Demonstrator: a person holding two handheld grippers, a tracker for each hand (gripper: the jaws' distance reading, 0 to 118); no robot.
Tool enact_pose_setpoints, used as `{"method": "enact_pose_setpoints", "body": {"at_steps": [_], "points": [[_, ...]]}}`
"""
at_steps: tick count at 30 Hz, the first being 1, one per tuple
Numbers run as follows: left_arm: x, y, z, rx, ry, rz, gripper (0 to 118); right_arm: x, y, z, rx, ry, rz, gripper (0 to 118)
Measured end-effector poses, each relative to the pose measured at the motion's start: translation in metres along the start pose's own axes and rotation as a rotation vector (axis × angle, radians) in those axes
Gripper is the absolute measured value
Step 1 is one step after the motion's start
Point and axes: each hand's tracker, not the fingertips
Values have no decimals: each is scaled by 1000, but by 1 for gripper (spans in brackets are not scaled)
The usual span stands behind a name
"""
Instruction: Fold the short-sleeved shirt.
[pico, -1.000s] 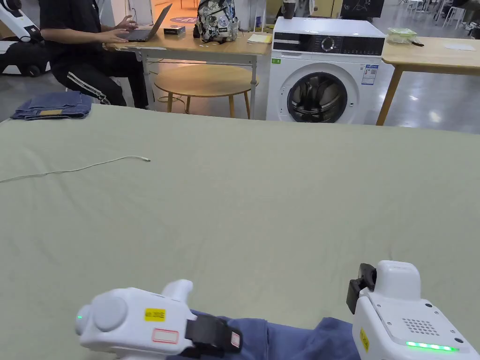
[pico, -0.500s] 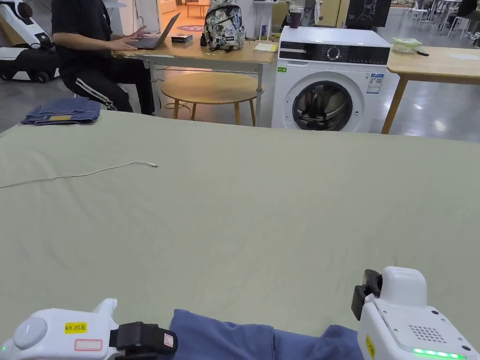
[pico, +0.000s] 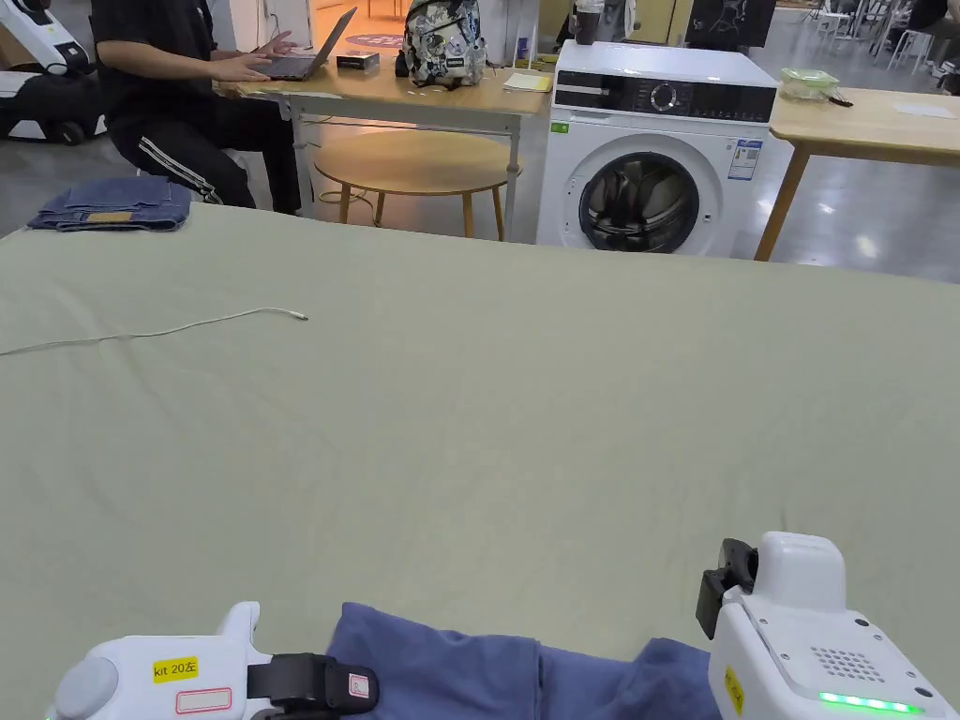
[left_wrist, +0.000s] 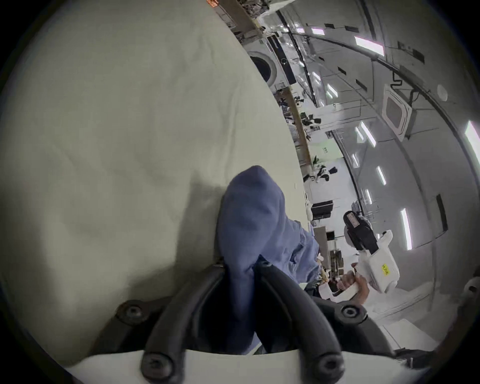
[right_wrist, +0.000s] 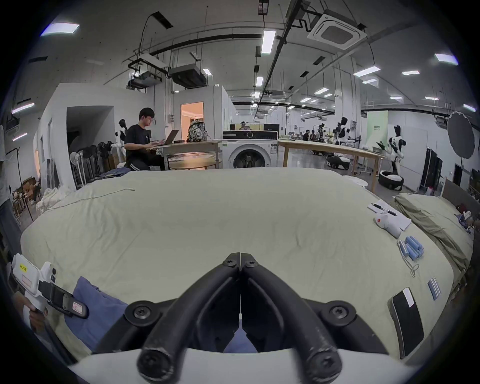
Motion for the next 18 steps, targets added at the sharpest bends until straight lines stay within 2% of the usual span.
{"method": "enact_pose_setpoints", "body": {"at_steps": [4,8,10,18], "points": [[13,6,15,28,-20,-80,6,0,2,0,1,0,4,0],[49,8,52,62,68,-181,6,0,3,0,3,3,8,0],[54,14,73,70,86,-162,6,0,4,0,3,8,10,0],[98,19,142,161,402,-266,6,-8,8,-2,13,33,13,0]]}}
